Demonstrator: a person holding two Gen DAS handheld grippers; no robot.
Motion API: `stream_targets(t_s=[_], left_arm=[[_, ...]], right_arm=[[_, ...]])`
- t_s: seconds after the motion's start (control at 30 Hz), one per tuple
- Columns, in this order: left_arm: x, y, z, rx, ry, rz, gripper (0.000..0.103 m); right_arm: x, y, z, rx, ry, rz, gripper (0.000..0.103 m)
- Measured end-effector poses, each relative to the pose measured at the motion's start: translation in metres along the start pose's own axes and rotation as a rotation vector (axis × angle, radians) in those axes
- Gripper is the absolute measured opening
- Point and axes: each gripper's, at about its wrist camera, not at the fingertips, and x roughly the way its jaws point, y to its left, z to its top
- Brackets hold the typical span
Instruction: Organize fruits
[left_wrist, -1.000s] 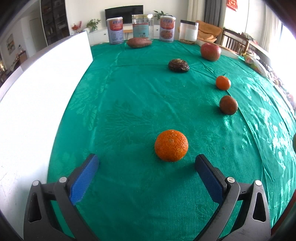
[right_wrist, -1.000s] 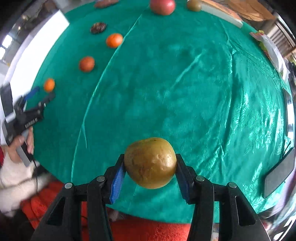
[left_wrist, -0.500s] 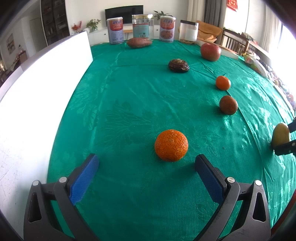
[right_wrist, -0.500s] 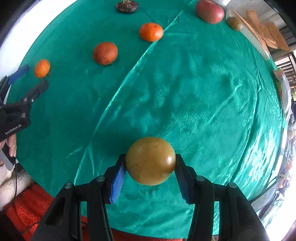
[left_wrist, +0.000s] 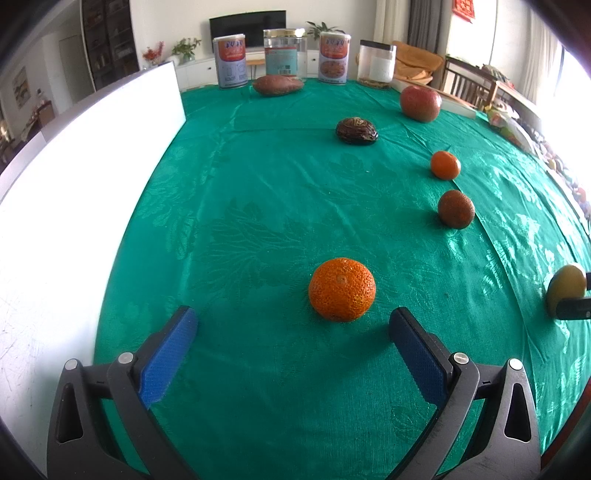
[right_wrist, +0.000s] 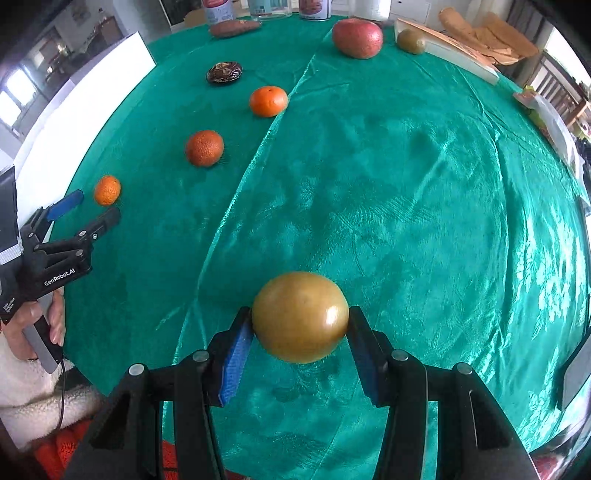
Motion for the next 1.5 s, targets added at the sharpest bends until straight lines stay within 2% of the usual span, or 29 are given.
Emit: stream_targets(t_s=[0.17, 0.2, 0.23, 0.27, 0.3, 0.37, 0.4, 0.47, 0.53, 0.63, 0.67, 0.7, 0.77, 0.83, 0.87, 0.9, 1.03, 1.07, 1.1, 1.13, 1.23, 1.4, 1.5], left_arm=[[0.0, 0.0, 0.0, -0.001, 0.0, -0.004, 0.102], [0.0, 0.001, 0.0, 0.005, 0.003, -0.018, 0.102], [-0.001, 0.002, 0.002, 0.024, 0.013, -0.049, 0.102], [-0.004, 0.007, 0.002, 0.03, 0.024, -0.102, 0.102], [-0.009, 0.016, 0.001, 0.007, 0.027, -0.161, 0.102], [-0.02, 0.038, -0.004, -0.078, 0.032, -0.268, 0.102], [-0.023, 0.046, -0.007, -0.108, 0.032, -0.29, 0.102], [-0.028, 0.049, -0.008, -0.102, 0.022, -0.27, 0.101], [-0.029, 0.036, -0.004, -0.023, 0.003, -0.223, 0.101], [-0.027, 0.008, 0.003, 0.104, -0.034, -0.151, 0.099], [-0.024, -0.002, 0.006, 0.134, -0.042, -0.142, 0.094], [-0.021, -0.008, 0.008, 0.158, -0.033, -0.13, 0.081], [-0.009, -0.019, 0.009, 0.192, 0.008, -0.107, 0.065], [-0.007, -0.021, 0.009, 0.184, -0.007, -0.099, 0.062], [-0.008, -0.022, 0.009, 0.177, -0.009, -0.1, 0.052], [-0.008, -0.021, 0.01, 0.166, -0.009, -0.102, 0.031], [-0.014, -0.016, 0.007, 0.117, 0.002, -0.13, 0.03], [-0.018, -0.014, 0.006, 0.107, 0.003, -0.145, 0.029], [-0.022, -0.012, 0.004, 0.096, 0.003, -0.159, 0.029], [-0.028, -0.009, 0.002, 0.081, 0.004, -0.174, 0.029], [-0.053, 0.007, -0.001, -0.021, 0.026, -0.266, 0.029], [-0.116, 0.038, -0.004, -0.167, 0.021, -0.424, 0.029], [-0.165, 0.074, 0.004, -0.245, -0.042, -0.458, 0.029]], right_arm=[[-0.017, -0.01, -0.034, 0.035, -0.067, 0.03, 0.052], [-0.021, -0.012, -0.038, 0.047, -0.081, 0.043, 0.057], [-0.025, -0.016, -0.045, 0.066, -0.1, 0.059, 0.063], [-0.029, -0.021, -0.049, 0.089, -0.127, 0.071, 0.078], [-0.036, -0.023, -0.058, 0.112, -0.166, 0.079, 0.087], [-0.043, -0.037, -0.075, 0.151, -0.235, 0.095, 0.091], [-0.046, -0.042, -0.085, 0.171, -0.256, 0.1, 0.092], [-0.043, -0.049, -0.098, 0.203, -0.277, 0.102, 0.092], [-0.039, -0.055, -0.108, 0.22, -0.277, 0.104, 0.092], [-0.027, -0.055, -0.096, 0.219, -0.273, 0.088, 0.092], [-0.027, -0.053, -0.093, 0.209, -0.282, 0.082, 0.092], [-0.03, -0.05, -0.093, 0.196, -0.291, 0.078, 0.092], [-0.029, -0.041, -0.086, 0.173, -0.306, 0.072, 0.092], [-0.026, -0.035, -0.08, 0.155, -0.312, 0.065, 0.092], [-0.024, -0.031, -0.075, 0.145, -0.308, 0.057, 0.092], [-0.018, -0.026, -0.065, 0.134, -0.302, 0.051, 0.092], [-0.003, -0.013, -0.047, 0.11, -0.265, 0.005, 0.091], [0.003, -0.014, -0.043, 0.123, -0.25, 0.007, 0.083], [0.008, -0.016, -0.04, 0.143, -0.224, 0.009, 0.058], [0.009, -0.018, -0.039, 0.166, -0.214, 0.009, 0.051], [-0.001, -0.011, -0.04, 0.18, -0.236, 0.018, 0.05], [-0.041, 0.04, -0.019, 0.114, -0.303, 0.202, 0.05], [-0.066, 0.085, 0.005, 0.064, -0.34, 0.342, 0.05]])
